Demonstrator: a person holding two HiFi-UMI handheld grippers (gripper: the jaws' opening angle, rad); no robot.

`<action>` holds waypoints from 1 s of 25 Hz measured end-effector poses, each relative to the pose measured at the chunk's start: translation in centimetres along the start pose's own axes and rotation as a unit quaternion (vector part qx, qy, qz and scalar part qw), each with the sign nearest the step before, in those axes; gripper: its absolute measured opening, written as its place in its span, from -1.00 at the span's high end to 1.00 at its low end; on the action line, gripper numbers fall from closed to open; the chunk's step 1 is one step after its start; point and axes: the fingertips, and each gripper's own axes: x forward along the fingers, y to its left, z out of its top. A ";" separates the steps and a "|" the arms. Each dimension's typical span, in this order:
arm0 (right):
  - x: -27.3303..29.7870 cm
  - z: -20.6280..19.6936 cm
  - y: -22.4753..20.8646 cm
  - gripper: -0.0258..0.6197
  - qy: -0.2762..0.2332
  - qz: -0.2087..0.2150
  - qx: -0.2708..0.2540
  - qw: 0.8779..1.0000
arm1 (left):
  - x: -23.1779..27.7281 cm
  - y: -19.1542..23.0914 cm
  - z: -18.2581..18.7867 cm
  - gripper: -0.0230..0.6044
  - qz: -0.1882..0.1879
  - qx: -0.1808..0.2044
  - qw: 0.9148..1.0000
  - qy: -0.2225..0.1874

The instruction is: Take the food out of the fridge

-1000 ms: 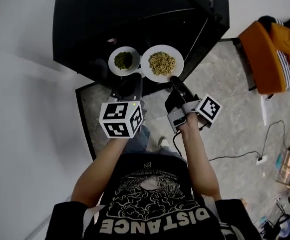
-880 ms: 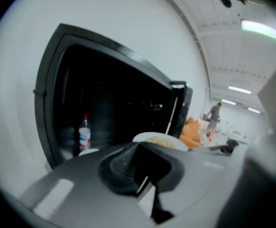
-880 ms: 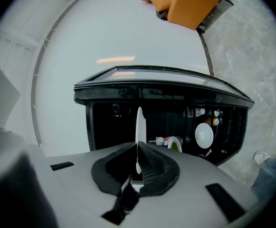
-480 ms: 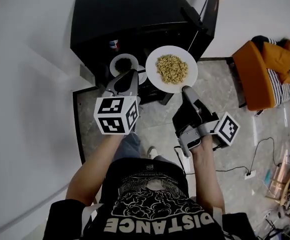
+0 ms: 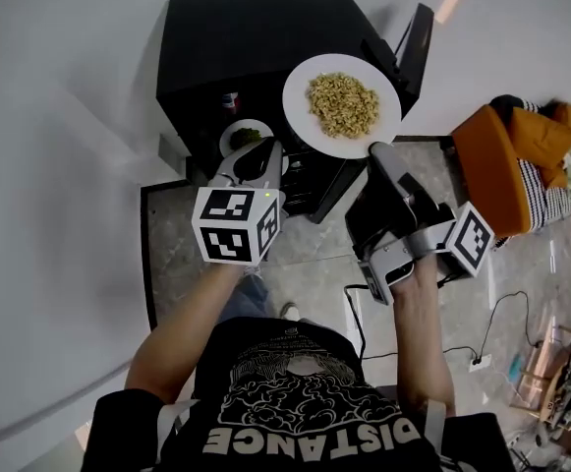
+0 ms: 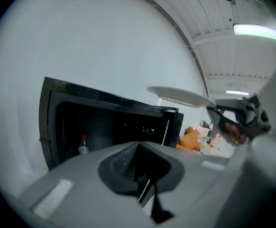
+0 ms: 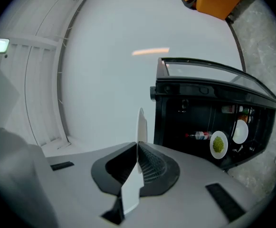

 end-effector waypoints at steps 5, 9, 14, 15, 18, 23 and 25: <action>5.3 1.9 -2.0 0.90 -0.006 -0.005 0.016 1.000 | 1.8 1.1 0.6 0.92 -0.006 0.003 1.000 0.000; 6.2 2.1 -2.3 0.90 -0.019 -0.009 0.030 0.999 | 0.7 0.7 0.6 0.92 -0.004 0.008 1.000 -0.002; 10.6 4.0 -4.2 0.90 -0.042 -0.020 0.033 0.998 | 3.1 3.2 0.8 0.92 -0.006 0.007 1.000 0.006; 11.5 4.4 -4.5 0.90 -0.046 -0.022 0.033 0.998 | 3.7 3.7 0.9 0.92 -0.008 0.007 1.000 0.009; 12.3 4.7 -4.6 0.90 -0.049 -0.025 0.030 0.998 | 3.9 3.6 0.9 0.92 -0.012 0.007 1.000 0.009; 12.2 4.8 -4.2 0.90 -0.061 -0.021 0.032 0.997 | 3.2 2.5 0.8 0.92 -0.016 0.008 1.000 0.005; 12.2 4.9 -4.1 0.90 -0.065 -0.017 0.033 0.997 | 3.0 2.3 0.9 0.92 -0.016 0.008 1.000 0.002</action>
